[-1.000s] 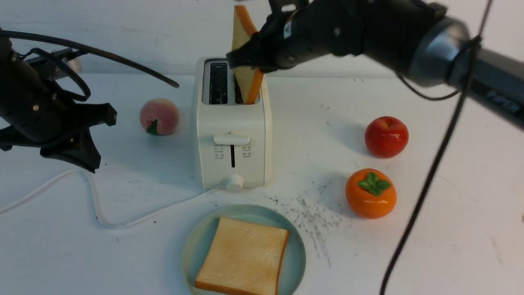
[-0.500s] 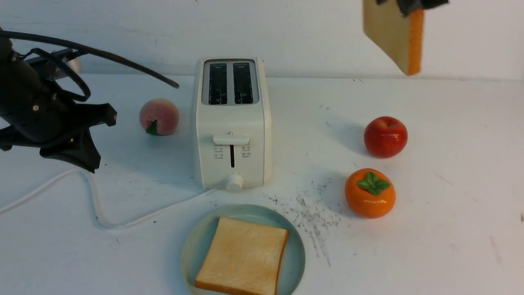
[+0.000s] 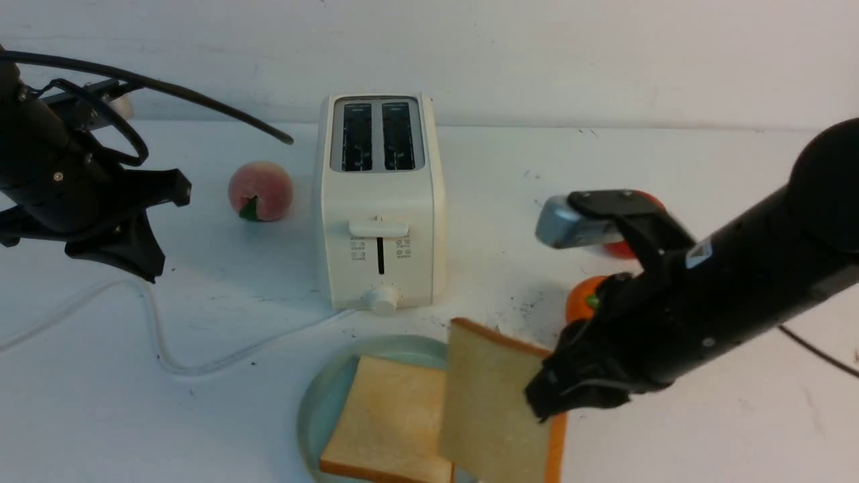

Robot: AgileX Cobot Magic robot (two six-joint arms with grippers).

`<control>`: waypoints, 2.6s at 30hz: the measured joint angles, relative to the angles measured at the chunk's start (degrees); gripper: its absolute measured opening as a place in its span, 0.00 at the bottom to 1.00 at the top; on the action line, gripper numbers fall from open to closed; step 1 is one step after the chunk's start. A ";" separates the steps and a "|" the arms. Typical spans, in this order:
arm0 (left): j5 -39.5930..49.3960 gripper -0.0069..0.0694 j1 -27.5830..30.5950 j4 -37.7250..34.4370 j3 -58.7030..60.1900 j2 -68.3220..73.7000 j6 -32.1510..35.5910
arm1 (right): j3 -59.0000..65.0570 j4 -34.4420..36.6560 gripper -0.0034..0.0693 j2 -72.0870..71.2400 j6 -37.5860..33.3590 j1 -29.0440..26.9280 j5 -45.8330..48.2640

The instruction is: Take toasted bread from bread machine on white table place on plate.

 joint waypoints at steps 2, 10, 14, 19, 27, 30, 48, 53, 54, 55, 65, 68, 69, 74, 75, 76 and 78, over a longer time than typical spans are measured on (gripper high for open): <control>0.00 0.09 0.00 -0.19 0.00 0.00 0.00 | 0.02 10.51 0.21 2.89 -9.90 0.00 -0.14; 0.00 0.10 0.00 -0.73 0.00 0.00 0.00 | -2.34 25.72 0.21 12.50 -23.32 0.00 -1.79; 0.00 0.10 0.00 -0.75 0.00 0.00 0.00 | -3.72 25.72 0.21 16.41 -23.69 0.00 -0.96; 0.00 0.11 0.00 -0.75 0.00 0.00 0.01 | -5.51 24.15 0.21 19.08 -23.73 0.00 -0.22; 0.00 0.12 0.00 -0.70 0.00 0.00 0.01 | -5.92 22.67 0.21 19.46 -23.92 0.00 -0.71; 0.00 0.12 0.00 -0.70 0.00 0.00 0.01 | -5.92 21.58 0.21 19.70 -23.92 0.00 -1.89; 0.00 0.13 0.00 -0.70 0.00 0.00 0.01 | -5.92 14.70 0.48 19.88 -24.22 0.00 -10.63; 0.00 0.14 0.00 -0.70 0.00 0.00 0.01 | -5.92 14.69 0.69 19.93 -24.34 0.00 -12.88; 0.00 0.14 0.00 -0.70 0.00 0.00 0.01 | -5.92 14.69 0.74 19.93 -24.34 0.00 -13.33; 0.00 0.14 0.00 -0.70 0.00 0.00 0.01 | -5.92 14.69 0.77 19.94 -24.39 0.00 -13.76; 0.00 0.14 0.00 -0.70 0.00 0.00 0.01 | -8.91 7.35 0.88 19.99 -24.34 0.00 -16.55; 0.05 0.14 0.00 -0.70 0.00 0.00 0.01 | -11.26 4.46 0.87 19.99 -22.92 0.00 -16.36; 0.05 0.14 0.00 -0.70 0.00 0.00 0.01 | -13.47 2.05 0.84 19.99 -21.04 0.00 -15.65; 0.37 0.14 0.00 -0.70 0.00 0.00 0.01 | -19.31 -12.08 0.72 17.16 -11.21 -0.11 -9.55; 0.39 0.14 0.00 -0.70 0.00 0.00 0.01 | -20.36 -14.38 0.69 16.27 -9.51 -0.23 -7.77; 0.39 0.14 0.00 -0.70 0.00 0.00 0.01 | -20.64 -15.93 0.68 16.03 -8.36 -0.32 -7.30; 0.39 0.14 0.00 -0.70 0.00 0.00 0.01 | -23.76 -26.02 0.54 12.88 -1.92 -1.18 -1.53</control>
